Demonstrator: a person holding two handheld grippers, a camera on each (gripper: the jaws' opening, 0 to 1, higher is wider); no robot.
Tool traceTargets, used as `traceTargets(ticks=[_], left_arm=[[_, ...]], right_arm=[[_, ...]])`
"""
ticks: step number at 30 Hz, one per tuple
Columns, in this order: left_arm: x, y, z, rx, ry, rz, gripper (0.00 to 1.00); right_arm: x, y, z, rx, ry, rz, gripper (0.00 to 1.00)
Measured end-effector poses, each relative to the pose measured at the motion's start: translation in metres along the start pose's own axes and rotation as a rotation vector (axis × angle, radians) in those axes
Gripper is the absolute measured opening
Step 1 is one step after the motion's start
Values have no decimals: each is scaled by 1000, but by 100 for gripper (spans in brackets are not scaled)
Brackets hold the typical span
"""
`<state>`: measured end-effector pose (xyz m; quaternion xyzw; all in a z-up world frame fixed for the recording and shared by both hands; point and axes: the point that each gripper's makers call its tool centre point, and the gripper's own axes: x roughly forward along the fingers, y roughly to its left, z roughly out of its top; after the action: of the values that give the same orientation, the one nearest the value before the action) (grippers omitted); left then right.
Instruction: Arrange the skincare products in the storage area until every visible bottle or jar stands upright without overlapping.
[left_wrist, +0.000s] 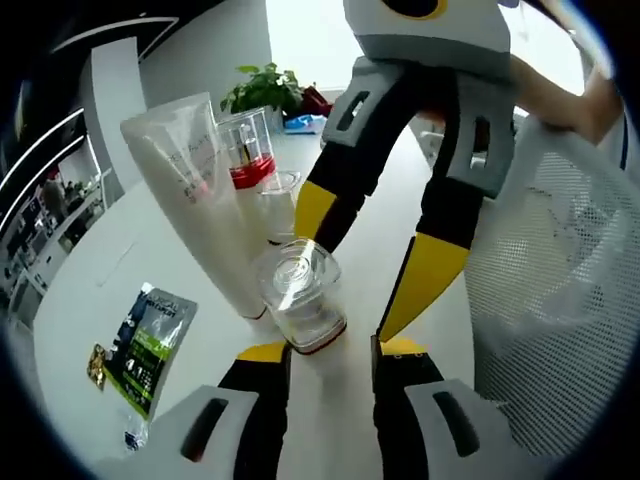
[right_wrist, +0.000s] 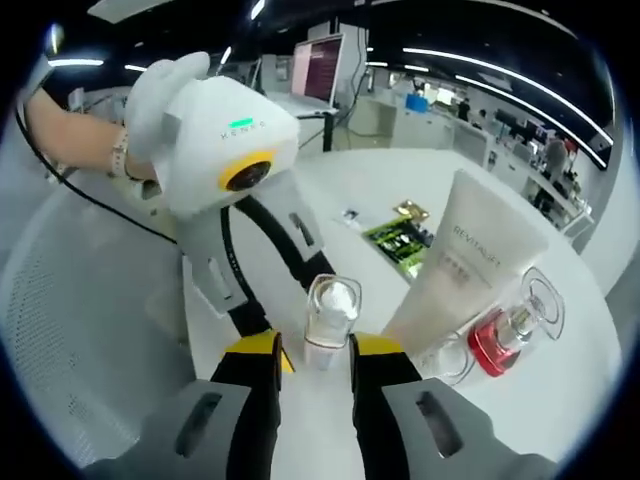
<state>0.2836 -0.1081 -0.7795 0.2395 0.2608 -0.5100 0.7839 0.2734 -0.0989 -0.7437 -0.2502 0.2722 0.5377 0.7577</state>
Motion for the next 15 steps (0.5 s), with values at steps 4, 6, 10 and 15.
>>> traceTargets(ticks=[4,6,10,15], left_arm=[[-4,8,-2,-6,12,21,29],[-9,15,-4,-11,14,44,29],[-16,23,-5,-31,11,63,29],[-22,30,-10,-43,21,79,28]], right_arm=[[-1,2,-1,10,3,5,26],[-1,2,0,12,2,6,25],[0,6,0,13,3,19,24],[3,12,3,-2,-3,43,24]])
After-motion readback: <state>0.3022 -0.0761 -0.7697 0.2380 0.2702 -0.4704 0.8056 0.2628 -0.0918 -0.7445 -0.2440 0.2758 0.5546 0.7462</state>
